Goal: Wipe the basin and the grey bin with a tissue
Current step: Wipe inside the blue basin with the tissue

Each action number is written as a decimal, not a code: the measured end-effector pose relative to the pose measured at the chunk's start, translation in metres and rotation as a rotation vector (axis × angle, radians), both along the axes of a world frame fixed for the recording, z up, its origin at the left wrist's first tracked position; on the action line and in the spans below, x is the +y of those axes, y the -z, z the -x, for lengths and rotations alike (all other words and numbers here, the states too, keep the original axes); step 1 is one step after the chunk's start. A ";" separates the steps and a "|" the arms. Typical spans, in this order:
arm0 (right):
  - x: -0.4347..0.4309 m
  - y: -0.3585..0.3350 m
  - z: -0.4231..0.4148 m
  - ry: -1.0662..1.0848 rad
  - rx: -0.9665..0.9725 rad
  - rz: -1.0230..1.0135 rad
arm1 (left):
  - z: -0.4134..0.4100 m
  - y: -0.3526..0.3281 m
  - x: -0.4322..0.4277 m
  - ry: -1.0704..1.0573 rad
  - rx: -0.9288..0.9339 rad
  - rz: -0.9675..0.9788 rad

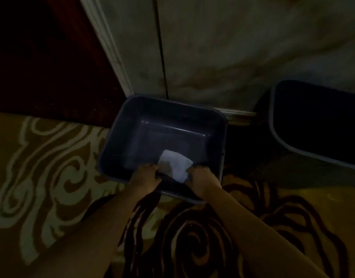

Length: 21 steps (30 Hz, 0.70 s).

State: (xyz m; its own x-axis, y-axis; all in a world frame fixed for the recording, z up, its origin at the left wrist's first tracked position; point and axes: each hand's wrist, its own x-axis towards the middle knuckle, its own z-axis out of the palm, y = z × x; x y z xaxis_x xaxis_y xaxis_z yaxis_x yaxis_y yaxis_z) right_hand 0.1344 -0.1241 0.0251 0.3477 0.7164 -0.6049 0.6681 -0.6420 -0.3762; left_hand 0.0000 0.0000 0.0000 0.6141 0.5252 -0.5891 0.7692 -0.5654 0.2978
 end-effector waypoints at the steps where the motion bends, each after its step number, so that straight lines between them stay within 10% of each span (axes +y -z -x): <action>1: 0.004 0.009 -0.001 -0.017 -0.017 0.010 | -0.002 0.008 0.004 -0.014 -0.025 0.002; 9: 0.047 0.080 -0.018 -0.156 -0.150 0.052 | -0.038 0.063 0.041 0.232 -0.213 -0.022; 21: 0.060 0.115 -0.015 -0.264 -0.348 -0.086 | -0.066 0.099 0.055 0.512 -0.029 -0.214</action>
